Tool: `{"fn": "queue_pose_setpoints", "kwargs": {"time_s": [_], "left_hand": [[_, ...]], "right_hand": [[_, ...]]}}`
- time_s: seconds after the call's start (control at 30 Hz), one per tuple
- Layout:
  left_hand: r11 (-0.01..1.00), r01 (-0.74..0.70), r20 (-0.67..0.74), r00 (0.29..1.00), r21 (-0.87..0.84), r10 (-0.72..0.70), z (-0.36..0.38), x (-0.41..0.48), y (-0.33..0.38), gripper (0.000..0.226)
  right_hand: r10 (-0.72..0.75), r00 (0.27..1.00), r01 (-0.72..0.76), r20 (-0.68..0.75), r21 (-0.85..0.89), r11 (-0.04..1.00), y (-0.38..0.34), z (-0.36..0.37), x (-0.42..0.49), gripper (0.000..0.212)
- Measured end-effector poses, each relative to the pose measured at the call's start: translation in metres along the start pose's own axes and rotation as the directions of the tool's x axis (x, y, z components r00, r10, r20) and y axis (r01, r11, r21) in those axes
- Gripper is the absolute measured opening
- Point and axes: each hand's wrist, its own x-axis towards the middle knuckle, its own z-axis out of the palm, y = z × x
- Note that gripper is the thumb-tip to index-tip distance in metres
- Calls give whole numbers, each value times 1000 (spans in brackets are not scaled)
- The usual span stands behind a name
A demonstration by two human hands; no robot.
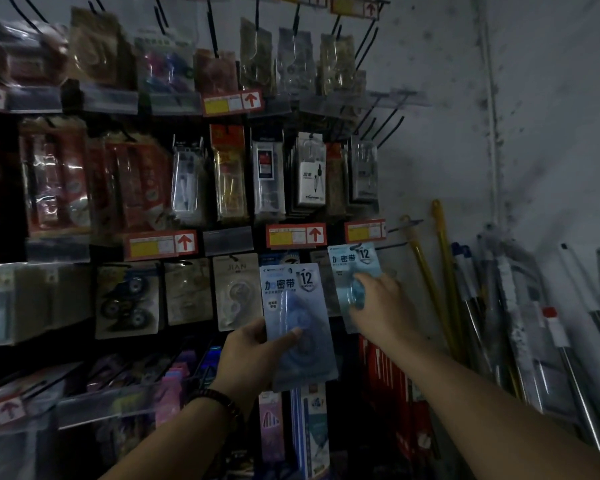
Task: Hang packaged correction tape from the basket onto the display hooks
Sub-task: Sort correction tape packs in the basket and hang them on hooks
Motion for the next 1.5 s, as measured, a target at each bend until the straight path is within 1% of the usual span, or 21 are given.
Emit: {"fn": "queue_pose_setpoints", "kwargs": {"time_s": [0.1,0.17,0.23,0.3,0.33,0.4,0.47,0.53,0.6,0.7,0.77,0.8,0.83,0.87,0.93,1.0,1.07,1.2,1.33,1.5], "left_hand": [[1000,-2,-25,1000,19,2,-2,0,1,27],[1000,-2,-25,1000,16,3,-3,-1,3,26],[1000,-11,-34,999,15,11,-1,-3,4,26],[999,-29,-53,998,34,31,3,-4,6,29],[999,-34,-56,998,42,36,7,-4,7,29],[998,-36,-49,998,50,38,14,-5,8,30],[1000,-16,-24,1000,18,17,23,-6,8,27],[1000,14,8,1000,-17,-14,35,-6,5,23],[999,20,31,999,-46,-19,45,-6,1,20],[998,16,88,996,-55,-11,54,-9,-1,19],[1000,0,102,995,10,-1,55,-10,1,18],[998,-12,90,996,69,6,56,-10,3,17],[986,-35,77,997,164,23,55,-9,5,18],[957,-71,78,996,282,51,53,-10,7,23],[855,-162,111,986,493,123,47,-14,13,35],[758,-227,145,974,612,175,40,-17,20,44],[675,-273,169,961,685,217,35,-17,23,42],[579,-331,226,942,745,248,28,-17,24,34],[564,-334,228,941,755,251,24,-15,19,31],[553,-343,255,939,759,231,18,-14,9,28]], "right_hand": [[10,1000,-11,-8,-61,998,0,10,8,71],[34,999,-35,-32,-56,998,-1,13,8,67],[19,997,-17,-70,38,999,-3,12,-1,57],[-44,991,58,-124,117,991,-10,2,-22,48],[-91,985,113,-148,153,982,-12,-5,-35,48],[-199,964,237,-176,233,943,-18,-18,-65,55],[-303,940,334,-154,256,907,-20,-26,-90,69],[-351,931,364,-97,248,898,-19,-26,-104,82],[-328,939,344,-102,261,902,-16,-23,-109,83],[-233,965,259,-120,309,915,-9,-23,-111,79],[-209,971,235,-113,318,919,-3,-22,-110,75],[-196,974,222,-111,318,922,0,-21,-109,74],[-173,979,199,-108,310,930,3,-20,-107,73],[-144,984,168,-103,291,942,8,-19,-103,73],[-87,991,110,-101,247,963,15,-19,-94,73],[-39,993,63,-114,220,973,18,-21,-83,74],[1,993,22,-116,196,980,18,-22,-72,74],[17,990,10,-141,190,982,12,-22,-52,75],[-1,993,19,-121,149,989,11,-22,-38,74],[18,996,-9,-90,93,996,9,-27,-27,70]]}}
